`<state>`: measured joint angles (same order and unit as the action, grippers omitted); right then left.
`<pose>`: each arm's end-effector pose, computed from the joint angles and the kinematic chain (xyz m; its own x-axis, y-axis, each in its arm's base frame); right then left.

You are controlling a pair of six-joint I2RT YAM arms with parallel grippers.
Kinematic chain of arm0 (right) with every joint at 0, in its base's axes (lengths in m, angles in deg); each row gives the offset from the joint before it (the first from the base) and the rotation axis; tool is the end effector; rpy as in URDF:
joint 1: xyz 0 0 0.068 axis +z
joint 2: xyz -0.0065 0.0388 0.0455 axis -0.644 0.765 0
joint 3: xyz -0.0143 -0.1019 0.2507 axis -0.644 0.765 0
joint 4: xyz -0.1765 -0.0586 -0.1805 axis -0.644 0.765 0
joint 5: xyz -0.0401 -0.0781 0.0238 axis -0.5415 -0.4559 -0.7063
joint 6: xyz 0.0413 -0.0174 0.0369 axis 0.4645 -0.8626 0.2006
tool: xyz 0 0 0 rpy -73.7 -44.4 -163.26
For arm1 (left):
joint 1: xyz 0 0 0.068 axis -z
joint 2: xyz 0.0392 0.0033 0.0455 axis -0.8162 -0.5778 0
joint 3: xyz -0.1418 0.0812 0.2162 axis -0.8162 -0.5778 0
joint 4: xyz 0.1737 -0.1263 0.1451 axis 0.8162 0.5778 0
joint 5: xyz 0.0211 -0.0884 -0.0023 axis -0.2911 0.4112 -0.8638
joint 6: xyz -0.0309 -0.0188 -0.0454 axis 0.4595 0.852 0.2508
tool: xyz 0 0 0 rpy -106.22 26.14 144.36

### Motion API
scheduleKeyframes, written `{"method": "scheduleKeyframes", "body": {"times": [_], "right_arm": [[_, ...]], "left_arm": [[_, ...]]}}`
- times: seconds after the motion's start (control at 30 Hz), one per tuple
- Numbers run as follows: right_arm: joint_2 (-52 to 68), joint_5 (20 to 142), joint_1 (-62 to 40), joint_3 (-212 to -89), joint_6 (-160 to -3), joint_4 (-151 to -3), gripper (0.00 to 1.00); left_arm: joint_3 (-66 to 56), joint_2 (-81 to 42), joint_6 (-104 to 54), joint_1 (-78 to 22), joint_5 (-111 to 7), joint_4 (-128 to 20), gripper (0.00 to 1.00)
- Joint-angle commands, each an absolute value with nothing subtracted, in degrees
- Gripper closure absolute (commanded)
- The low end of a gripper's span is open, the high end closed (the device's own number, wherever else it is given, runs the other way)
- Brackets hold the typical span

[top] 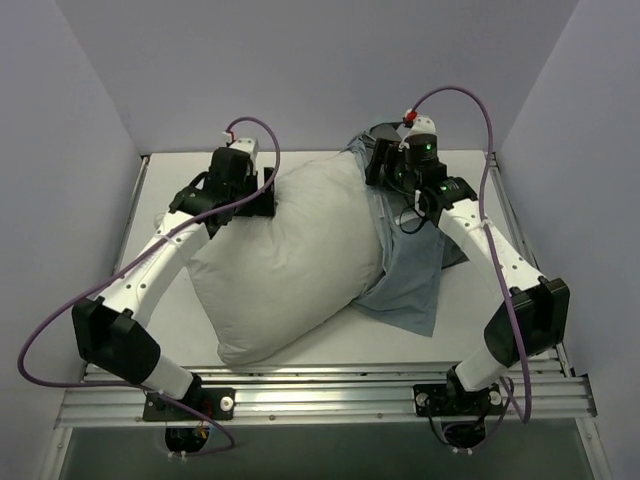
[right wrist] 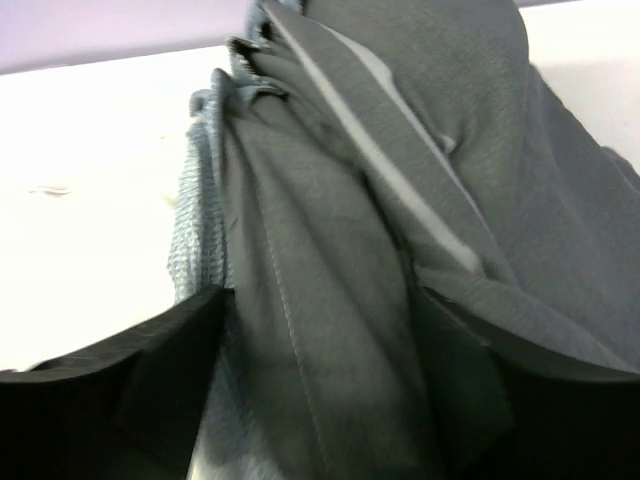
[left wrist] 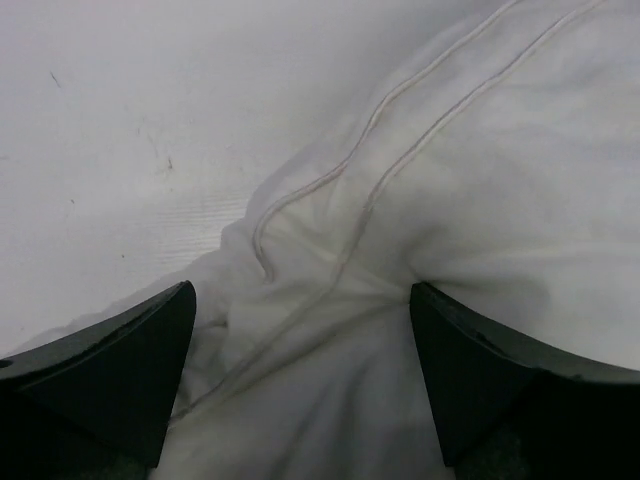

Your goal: Remove the pillowcase from the pillow

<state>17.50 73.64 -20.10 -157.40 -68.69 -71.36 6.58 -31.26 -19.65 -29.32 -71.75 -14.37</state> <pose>0.3600 0.1310 0.3748 -0.3264 0.2382 -0.9147 -0.2484 0.9121 0.3262 0.3091 -0.1374 0.3475 -0.6433 -0.0017 -0.7656 0.1041 0.9905 -0.0897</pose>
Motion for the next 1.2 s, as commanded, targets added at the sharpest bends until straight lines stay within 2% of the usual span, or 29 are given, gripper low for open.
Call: {"method": "scheduleKeyframes", "body": {"times": [0.0, 0.13, 0.2, 0.4, 0.53, 0.9, 1.17], "right_arm": [[11.02, 73.72, -19.09, -157.24, -68.86, -71.45, 0.24], [5.65, 71.69, -19.08, -154.43, -69.39, -72.94, 0.13], [3.28, 72.4, -19.0, -153.2, -69.56, -72.42, 0.09], [-2.25, 72.14, -18.73, -148.01, -69.21, -72.15, 0.07], [-4.9, 72.57, -18.47, -143.27, -68.42, -72.85, 0.07], [-8.68, 76.97, -17.59, -130.88, -66.75, -74.52, 0.07], [-8.51, 78.55, -15.13, -128.84, -66.93, -76.28, 0.07]], "left_arm": [[13.86, -28.64, -22.56, -27.99, -72.63, -17.31, 0.03], [15.45, -25.56, -28.42, -24.66, -77.18, -19.43, 0.06], [14.58, -24.16, -31.33, -19.05, -80.17, -19.61, 0.06], [3.08, -20.9, -44.17, -0.08, -93.19, -24.69, 0.06], [-3.87, -20.63, -45.15, 5.31, -95.48, -26.99, 0.06], [-12.93, -26.77, -43.83, 10.16, -97.6, -33.14, 0.06], [-15.92, -32.93, -38.48, 9.54, -98.12, -35.08, 0.06]]}}
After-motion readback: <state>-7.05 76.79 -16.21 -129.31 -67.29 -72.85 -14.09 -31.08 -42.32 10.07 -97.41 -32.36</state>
